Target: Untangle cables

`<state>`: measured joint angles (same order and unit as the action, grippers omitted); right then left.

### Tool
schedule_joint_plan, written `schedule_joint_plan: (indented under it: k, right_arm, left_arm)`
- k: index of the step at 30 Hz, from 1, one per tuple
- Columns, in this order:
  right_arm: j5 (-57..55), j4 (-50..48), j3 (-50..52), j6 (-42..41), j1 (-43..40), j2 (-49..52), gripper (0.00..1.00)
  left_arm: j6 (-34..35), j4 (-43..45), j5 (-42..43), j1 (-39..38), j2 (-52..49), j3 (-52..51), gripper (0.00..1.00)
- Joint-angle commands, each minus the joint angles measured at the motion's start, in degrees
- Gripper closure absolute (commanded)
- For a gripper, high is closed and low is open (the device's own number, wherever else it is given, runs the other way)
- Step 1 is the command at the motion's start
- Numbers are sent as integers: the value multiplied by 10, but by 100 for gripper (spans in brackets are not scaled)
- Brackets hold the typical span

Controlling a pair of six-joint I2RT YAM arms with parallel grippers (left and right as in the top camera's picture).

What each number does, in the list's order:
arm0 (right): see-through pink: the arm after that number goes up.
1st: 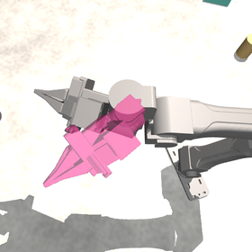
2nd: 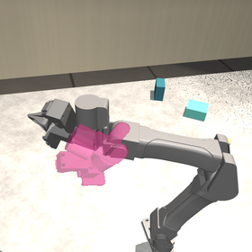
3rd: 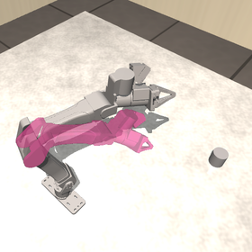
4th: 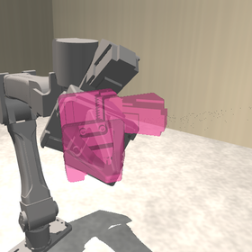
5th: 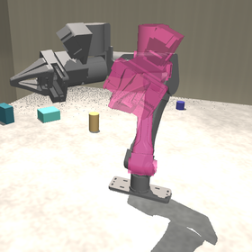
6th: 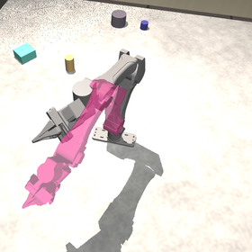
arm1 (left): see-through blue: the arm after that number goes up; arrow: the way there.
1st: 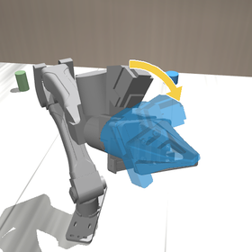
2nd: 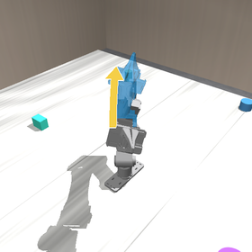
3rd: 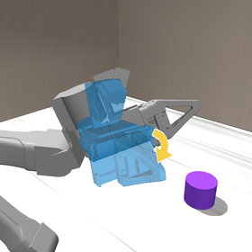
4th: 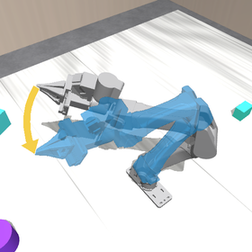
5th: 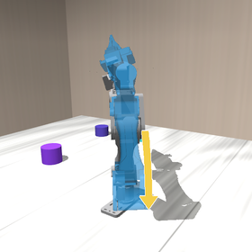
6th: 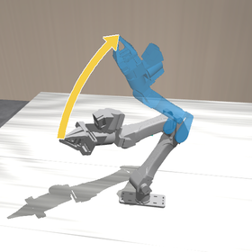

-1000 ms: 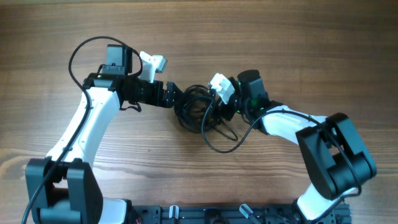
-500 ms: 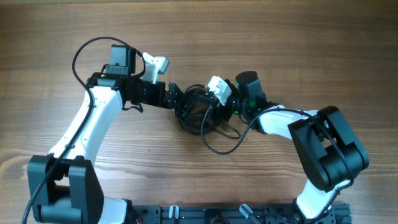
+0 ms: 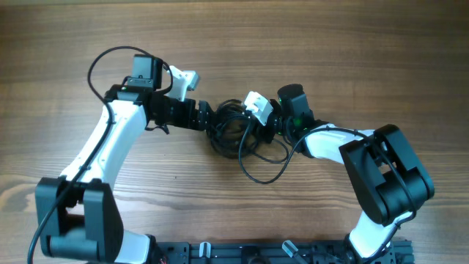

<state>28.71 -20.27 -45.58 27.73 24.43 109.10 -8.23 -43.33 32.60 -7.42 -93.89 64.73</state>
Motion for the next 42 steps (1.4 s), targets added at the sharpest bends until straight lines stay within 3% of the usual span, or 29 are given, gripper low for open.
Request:
schedule_joint_plan:
  k: [1,5,13,16,20,33,36,39,42]
  right_arm:
    - [-8,2,-3,8,1,14,66]
    - [-8,4,-3,6,1,14,81]
    - [-8,14,-3,-18,1,14,96]
    - [-8,1,-3,-35,1,14,96]
    - [13,-66,-3,-126,1,14,96]
    - [29,-70,-3,-128,1,14,96]
    - [22,-56,-3,-126,1,14,66]
    - [21,-15,-3,-73,1,14,60]
    - [5,12,-3,-58,1,14,63]
  left_arm:
    - [2,0,-3,-29,-25,-2,8]
    - [38,17,-49,-53,-33,-2,7]
    - [97,19,-111,-55,-37,-4,7]
    - [103,19,-110,-55,-43,-15,7]
    - [117,22,-110,-56,-58,-37,8]
    - [118,61,-110,-56,-63,-57,5]
    - [117,69,-110,-56,-63,-77,5]
    - [117,70,-110,-56,-63,-88,6]
    - [118,78,-110,-56,-63,-90,5]
